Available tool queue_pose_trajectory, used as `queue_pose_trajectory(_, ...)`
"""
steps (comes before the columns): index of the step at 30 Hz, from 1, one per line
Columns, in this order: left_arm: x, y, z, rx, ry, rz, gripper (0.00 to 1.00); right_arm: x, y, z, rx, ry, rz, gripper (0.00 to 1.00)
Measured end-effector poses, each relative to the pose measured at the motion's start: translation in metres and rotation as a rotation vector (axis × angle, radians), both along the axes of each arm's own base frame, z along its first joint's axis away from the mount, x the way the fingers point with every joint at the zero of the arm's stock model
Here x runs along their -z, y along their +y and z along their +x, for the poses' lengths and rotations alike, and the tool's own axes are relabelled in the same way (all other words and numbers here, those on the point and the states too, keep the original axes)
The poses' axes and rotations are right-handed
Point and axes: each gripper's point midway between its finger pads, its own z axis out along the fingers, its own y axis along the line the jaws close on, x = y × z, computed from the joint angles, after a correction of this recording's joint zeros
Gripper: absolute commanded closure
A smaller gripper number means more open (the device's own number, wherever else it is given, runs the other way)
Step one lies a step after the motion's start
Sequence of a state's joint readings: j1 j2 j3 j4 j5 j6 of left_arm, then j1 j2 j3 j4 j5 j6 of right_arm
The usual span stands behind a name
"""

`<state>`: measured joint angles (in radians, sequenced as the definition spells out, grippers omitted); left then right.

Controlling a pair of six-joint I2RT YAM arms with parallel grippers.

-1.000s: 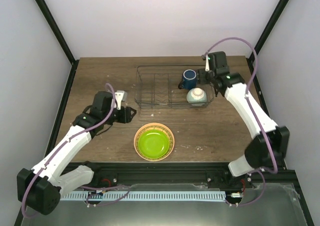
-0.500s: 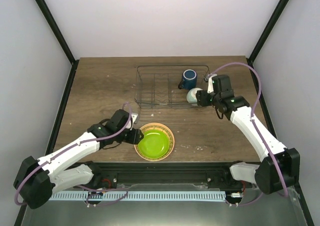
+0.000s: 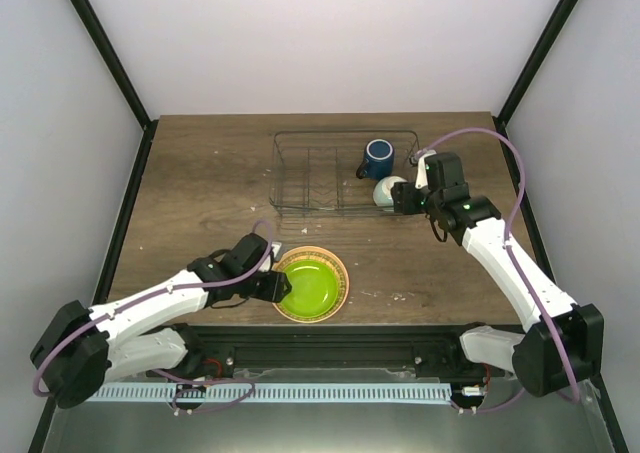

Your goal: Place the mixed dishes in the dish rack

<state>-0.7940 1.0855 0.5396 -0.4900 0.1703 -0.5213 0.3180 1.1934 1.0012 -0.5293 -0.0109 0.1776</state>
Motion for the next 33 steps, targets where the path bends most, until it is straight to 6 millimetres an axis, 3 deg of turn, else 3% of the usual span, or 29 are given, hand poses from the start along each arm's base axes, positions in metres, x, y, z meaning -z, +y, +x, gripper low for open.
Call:
queue_pose_trajectory(17,0.017,-0.014,0.005,0.014,0.028,-0.016,0.51,0.001,-0.002,0.0,0.011,-0.001,-0.01,0.26)
queue_pose_trajectory(22,0.023,-0.019,0.006,0.021,0.034,-0.025,0.64,0.001,-0.003,0.0,0.012,-0.002,-0.011,0.26)
queue_pose_trajectory(29,0.032,-0.021,0.004,0.024,0.049,-0.033,0.99,0.001,-0.004,0.001,0.016,-0.001,-0.015,0.26)
queue_pose_trajectory(33,0.024,-0.028,0.009,0.019,0.028,-0.073,1.0,0.002,-0.004,0.001,0.016,0.0,-0.016,0.26)
